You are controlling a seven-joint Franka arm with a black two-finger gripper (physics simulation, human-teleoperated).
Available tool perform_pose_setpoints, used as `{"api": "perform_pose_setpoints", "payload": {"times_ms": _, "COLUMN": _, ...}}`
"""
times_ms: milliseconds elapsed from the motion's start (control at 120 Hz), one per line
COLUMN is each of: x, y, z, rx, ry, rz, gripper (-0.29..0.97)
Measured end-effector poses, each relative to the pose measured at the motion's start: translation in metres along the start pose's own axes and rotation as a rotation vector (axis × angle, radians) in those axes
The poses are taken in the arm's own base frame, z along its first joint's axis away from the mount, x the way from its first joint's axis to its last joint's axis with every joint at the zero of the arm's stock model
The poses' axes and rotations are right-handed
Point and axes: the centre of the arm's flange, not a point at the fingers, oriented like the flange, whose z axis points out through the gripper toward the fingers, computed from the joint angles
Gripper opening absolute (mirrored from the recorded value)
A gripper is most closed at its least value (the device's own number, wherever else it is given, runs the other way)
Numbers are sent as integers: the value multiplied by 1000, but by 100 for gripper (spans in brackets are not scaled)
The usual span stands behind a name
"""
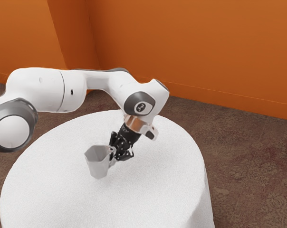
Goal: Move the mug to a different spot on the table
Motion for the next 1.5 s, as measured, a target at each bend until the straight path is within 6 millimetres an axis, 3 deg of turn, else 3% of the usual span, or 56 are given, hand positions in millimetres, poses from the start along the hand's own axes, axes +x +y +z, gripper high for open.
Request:
{"api": "perform_pose_setpoints", "payload": {"times_ms": 58, "x": 4, "y": 1, "z": -1, "rx": 1, "ry": -3, "rz": 21, "gripper": 1}}
{"api": "perform_pose_setpoints", "payload": {"times_ms": 192, "x": 10, "y": -23, "z": -17, "rx": 2, "ry": 24, "rz": 29, "gripper": 1}}
{"api": "perform_pose_setpoints", "payload": {"times_ms": 292, "x": 23, "y": -29, "z": -9, "rx": -4, "ry": 9, "rz": 60, "gripper": 1}}
{"api": "perform_pose_setpoints", "payload": {"times_ms": 592, "x": 35, "y": -22, "z": 5, "rx": -9, "ry": -29, "rz": 163, "gripper": 1}}
{"api": "perform_pose_setpoints", "payload": {"times_ms": 833, "x": 35, "y": -20, "z": -1, "rx": -12, "ry": -19, "rz": 206, "gripper": 2}}
{"api": "perform_pose_setpoints", "payload": {"times_ms": 975, "x": 36, "y": -17, "z": 1, "rx": -19, "ry": -22, "rz": 228, "gripper": 32}}
{"api": "perform_pose_setpoints", "payload": {"times_ms": 1100, "x": 40, "y": -6, "z": 0, "rx": -26, "ry": -15, "rz": 261, "gripper": 48}}
{"api": "perform_pose_setpoints", "payload": {"times_ms": 1233, "x": 40, "y": 1, "z": -4, "rx": -32, "ry": -4, "rz": 280, "gripper": 57}}
{"api": "perform_pose_setpoints", "payload": {"times_ms": 1367, "x": 37, "y": -18, "z": -1, "rx": -46, "ry": 1, "rz": 255, "gripper": 62}}
{"api": "perform_pose_setpoints", "payload": {"times_ms": 1500, "x": 35, "y": -24, "z": -8, "rx": -48, "ry": 20, "rz": 246, "gripper": 65}}
